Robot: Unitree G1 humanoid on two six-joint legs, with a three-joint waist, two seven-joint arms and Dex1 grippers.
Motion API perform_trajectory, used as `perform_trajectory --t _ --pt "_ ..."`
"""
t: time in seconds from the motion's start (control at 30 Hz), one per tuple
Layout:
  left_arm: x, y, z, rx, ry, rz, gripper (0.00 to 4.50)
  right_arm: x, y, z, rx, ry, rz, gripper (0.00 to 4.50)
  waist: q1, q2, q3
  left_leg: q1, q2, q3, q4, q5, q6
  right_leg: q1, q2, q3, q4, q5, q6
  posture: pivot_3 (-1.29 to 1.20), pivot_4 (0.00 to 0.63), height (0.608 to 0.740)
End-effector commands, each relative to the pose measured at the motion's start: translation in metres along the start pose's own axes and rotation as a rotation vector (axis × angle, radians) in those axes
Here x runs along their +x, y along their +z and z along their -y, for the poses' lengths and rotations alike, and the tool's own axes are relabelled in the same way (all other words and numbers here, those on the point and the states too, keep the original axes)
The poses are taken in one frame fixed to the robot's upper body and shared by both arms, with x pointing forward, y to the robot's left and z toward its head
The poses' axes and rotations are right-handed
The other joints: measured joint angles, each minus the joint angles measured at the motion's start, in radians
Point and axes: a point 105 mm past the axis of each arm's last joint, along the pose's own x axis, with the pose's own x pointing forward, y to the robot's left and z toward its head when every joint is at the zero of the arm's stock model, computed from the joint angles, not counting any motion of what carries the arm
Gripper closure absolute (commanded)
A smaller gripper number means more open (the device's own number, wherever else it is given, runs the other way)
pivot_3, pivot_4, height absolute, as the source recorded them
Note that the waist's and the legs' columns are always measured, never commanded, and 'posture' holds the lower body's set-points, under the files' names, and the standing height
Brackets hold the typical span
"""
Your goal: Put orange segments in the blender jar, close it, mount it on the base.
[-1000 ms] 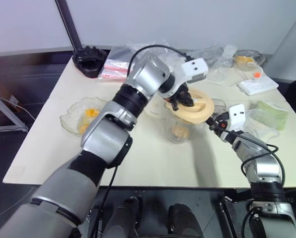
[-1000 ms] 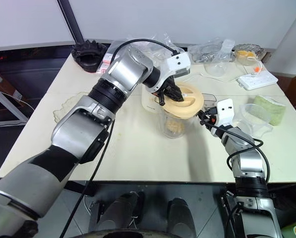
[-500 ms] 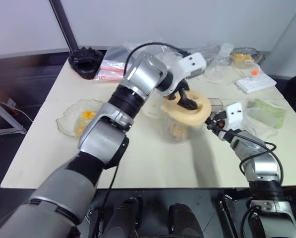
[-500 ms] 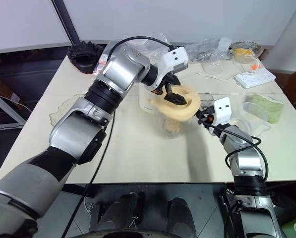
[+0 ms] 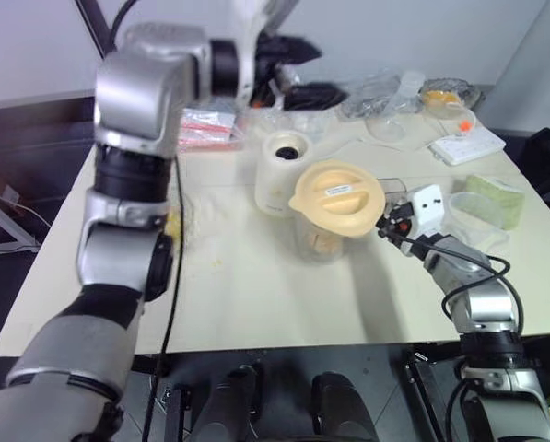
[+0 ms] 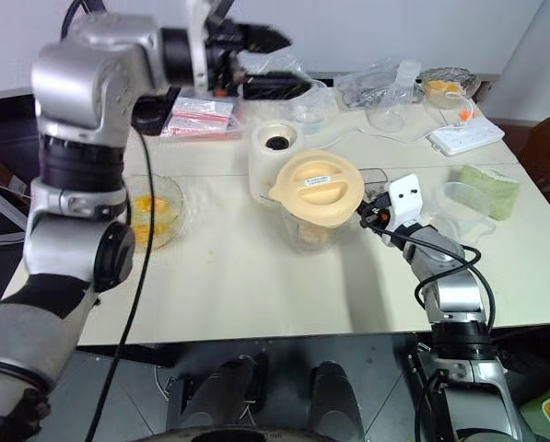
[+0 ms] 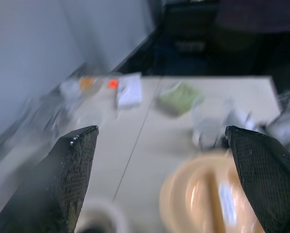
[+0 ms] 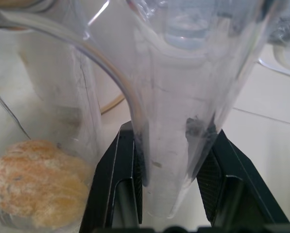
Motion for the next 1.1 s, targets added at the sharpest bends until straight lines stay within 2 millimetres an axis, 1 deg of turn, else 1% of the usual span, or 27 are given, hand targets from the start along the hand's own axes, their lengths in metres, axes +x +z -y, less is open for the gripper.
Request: perform_trajectory --t 0.03,0.13,0.2,0.27,0.3,0.33,0.37,0.43,0.5,0.6,0.67,0.73,0.83,0.97,1.1 --pt "-0.025 -0.023 0.019 0.2 0.026 -0.021 0.12 -0.013 0.095 0.042 -0.168 -0.157 0.167 3.58 -0.001 0.004 0.003 -0.001 0.0 0.003 -0.001 0.001 0.001 -0.003 -0.001 0.003 0.0 0.001 -0.001 0.0 0.15 0.74" --pt "-0.043 -0.042 0.027 0.082 0.103 -0.017 0.12 -0.018 0.144 0.056 -0.129 -0.201 0.244 3.58 0.004 0.0 0.006 -0.007 0.001 0.002 -0.001 0.002 0.0 -0.01 0.001 0.004 0.002 0.001 -0.002 0.0 0.15 0.74" --pt "-0.052 -0.053 0.034 0.031 0.149 -0.037 0.12 -0.021 0.169 0.064 -0.105 -0.23 0.278 3.58 0.003 0.0 0.006 -0.012 0.001 0.002 -0.001 0.002 0.0 -0.015 0.001 0.005 0.003 0.001 -0.002 0.0 0.15 0.74" --pt "-0.053 -0.062 0.039 -0.02 0.215 -0.05 0.12 -0.023 0.19 0.074 -0.071 -0.279 0.309 3.58 0.003 0.0 0.006 -0.013 0.001 0.002 -0.003 0.002 0.0 -0.017 0.001 0.005 0.003 0.001 -0.002 0.0 0.15 0.74" --pt "-0.053 -0.065 0.043 -0.065 0.245 -0.036 0.12 -0.02 0.205 0.076 -0.038 -0.288 0.34 3.58 0.003 0.0 0.006 -0.013 0.001 0.002 -0.004 0.002 0.0 -0.017 0.001 0.005 0.003 0.001 -0.002 0.0 0.15 0.74" --pt "-0.052 -0.068 0.048 -0.099 0.27 -0.028 0.12 -0.017 0.218 0.076 -0.008 -0.284 0.369 3.58 0.004 0.0 0.006 -0.013 0.001 0.003 -0.004 0.002 0.0 -0.017 0.001 0.005 0.003 0.001 -0.002 0.0 0.15 0.74" --pt "-0.052 -0.069 0.051 -0.12 0.285 -0.023 0.12 -0.015 0.227 0.075 0.011 -0.278 0.385 3.58 0.004 0.0 0.006 -0.013 0.0 0.003 -0.004 0.002 0.0 -0.016 0.001 0.005 0.003 0.001 -0.002 0.0 0.15 0.74" --pt "-0.056 -0.08 0.054 -0.142 0.336 -0.053 0.12 -0.001 0.249 0.064 0.09 -0.211 0.429 3.58 0.002 0.0 0.006 -0.013 0.0 0.003 -0.002 0.002 0.0 -0.016 0.001 0.005 0.003 0.001 -0.002 0.0 0.15 0.74" --pt "-0.061 -0.083 0.053 -0.143 0.379 -0.074 0.12 0.015 0.263 0.051 0.193 -0.139 0.446 3.58 -0.004 0.0 0.006 -0.012 0.001 0.004 -0.002 0.003 -0.001 -0.017 0.001 0.006 0.004 0.003 -0.004 0.0 0.15 0.74" --pt "-0.071 -0.076 0.049 -0.148 0.404 -0.065 0.12 0.039 0.269 0.029 0.251 -0.053 0.429 3.58 -0.006 0.0 0.006 -0.011 0.001 0.004 -0.003 0.004 -0.002 -0.018 0.003 0.006 0.006 0.003 -0.004 0.0 0.15 0.74" --pt "-0.078 -0.078 0.046 -0.149 0.42 -0.077 0.12 0.053 0.267 0.015 0.257 -0.008 0.409 3.58 -0.005 0.0 0.006 -0.011 0.002 0.004 -0.004 0.004 -0.003 -0.019 0.004 0.007 0.006 0.003 -0.004 0.0 0.15 0.74" --pt "-0.083 -0.082 0.041 -0.142 0.444 -0.096 0.12 0.066 0.261 0.004 0.254 0.025 0.384 3.58 -0.004 0.0 0.006 -0.01 0.002 0.004 -0.005 0.004 -0.003 -0.019 0.005 0.007 0.006 0.003 -0.004 0.0 0.15 0.74" --pt "-0.086 -0.082 0.035 -0.142 0.482 -0.095 0.12 0.084 0.243 -0.007 0.25 0.063 0.331 3.58 0.004 0.0 0.006 -0.011 0.001 0.003 -0.004 0.004 -0.003 -0.018 0.005 0.008 0.006 0.003 -0.004 0.0 0.15 0.74" --pt "-0.091 -0.081 0.034 -0.149 0.501 -0.09 0.12 0.096 0.227 -0.012 0.229 0.072 0.293 3.58 0.003 0.0 0.006 -0.011 0.001 0.003 -0.004 0.004 -0.003 -0.018 0.004 0.008 0.006 0.003 -0.004 0.0 0.15 0.74" --pt "-0.098 -0.086 0.035 -0.138 0.51 -0.127 0.12 0.103 0.214 -0.011 0.208 0.064 0.264 3.58 -0.006 0.0 0.006 -0.011 0.001 0.003 -0.006 0.005 -0.005 -0.019 0.005 0.009 0.006 0.003 -0.004 0.0 0.15 0.74"
